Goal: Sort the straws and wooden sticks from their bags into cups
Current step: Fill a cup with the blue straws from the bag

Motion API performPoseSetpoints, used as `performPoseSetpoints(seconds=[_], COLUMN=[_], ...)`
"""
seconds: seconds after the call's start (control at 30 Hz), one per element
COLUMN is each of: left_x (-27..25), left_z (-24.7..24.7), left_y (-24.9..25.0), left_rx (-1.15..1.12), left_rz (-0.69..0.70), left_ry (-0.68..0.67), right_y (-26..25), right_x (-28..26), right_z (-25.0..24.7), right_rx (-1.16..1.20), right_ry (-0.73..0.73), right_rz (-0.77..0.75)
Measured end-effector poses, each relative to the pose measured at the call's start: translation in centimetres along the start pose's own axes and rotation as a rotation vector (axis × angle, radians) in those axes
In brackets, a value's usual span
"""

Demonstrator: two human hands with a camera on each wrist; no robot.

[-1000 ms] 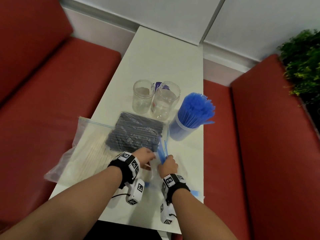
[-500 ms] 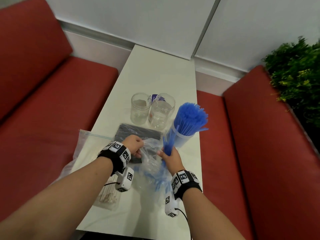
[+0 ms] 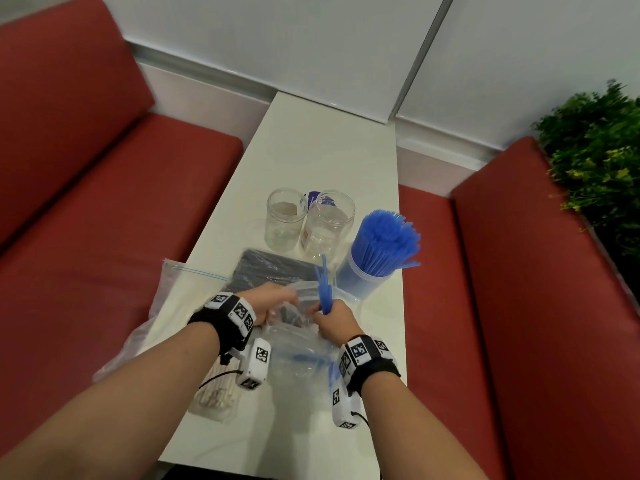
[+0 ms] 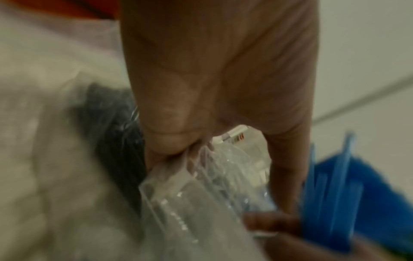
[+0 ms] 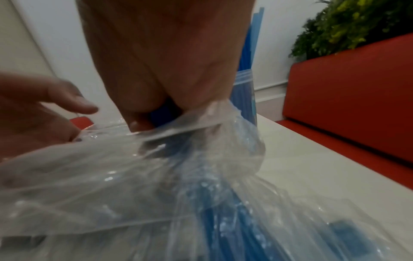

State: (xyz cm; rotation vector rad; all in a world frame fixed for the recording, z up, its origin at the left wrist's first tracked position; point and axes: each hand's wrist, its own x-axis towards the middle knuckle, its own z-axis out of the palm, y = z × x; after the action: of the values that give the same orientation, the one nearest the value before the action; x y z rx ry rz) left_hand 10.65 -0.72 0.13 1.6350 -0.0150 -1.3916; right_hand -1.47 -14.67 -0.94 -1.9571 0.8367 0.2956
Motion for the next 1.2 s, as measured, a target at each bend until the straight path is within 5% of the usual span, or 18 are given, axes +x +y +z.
performPoseSetpoints(seconds=[0.1, 0.2, 0.3, 0.4, 0.5, 0.67, 0.77, 0.9, 1.0, 1.13, 1.2], left_x=[1.2, 1.8, 2.2, 2.4, 1.6, 1.2, 0.8, -0.1, 0.1, 1.3, 1.5], left_z=[1.1, 2.8, 3.8, 3.2, 1.9, 1.8, 2.2, 2.0, 1.9, 3.1, 3.4], left_y=[-1.4, -3.0, -3.9, -3.4, -2.1, -0.6, -0.2, 0.1, 0.0, -0.8, -1.1], left_rx=[0.586, 0.696, 0.784, 0.687, 0.329, -0.359, -0.408, -0.242, 0.096, 0.681, 0.708], left_rz=[-0.069, -0.022, -0.037, -0.046, -0.112, -0.21, -0.131, -0.05, -0.049, 0.0, 0.023], left_ry=[0.195, 0.36, 0.377, 0.483, 0.487, 0.238, 0.128, 0.012, -0.005, 0.425, 0.507], right_y=[-0.1, -0.7, -0.6, 0.4, 0.9, 1.0, 0.6, 0.7, 1.0, 0.6, 0.5], right_x=[0.0, 0.1, -0.1, -0.3, -0.4, -0.5, -0.5, -0.7, -0.8, -0.9, -0.9], right_z=[0.3, 1.0, 1.7, 1.8, 1.3, 1.0, 0.4, 0.0, 0.5, 1.6, 1.8], right_rx=[-0.139, -0.324, -0.5, -0.546, -0.481, -0.51, -0.512, -0.406, -0.354, -0.314, -0.288], right_ry=[-0.012, -0.124, -0.263, -0.263, -0.182, -0.107, -0.067, 0.006, 0.081, 0.109, 0.122], right_rz=[0.009, 0.049, 0.09, 0.103, 0.104, 0.038, 0.008, -0.05, -0.073, -0.069, -0.091])
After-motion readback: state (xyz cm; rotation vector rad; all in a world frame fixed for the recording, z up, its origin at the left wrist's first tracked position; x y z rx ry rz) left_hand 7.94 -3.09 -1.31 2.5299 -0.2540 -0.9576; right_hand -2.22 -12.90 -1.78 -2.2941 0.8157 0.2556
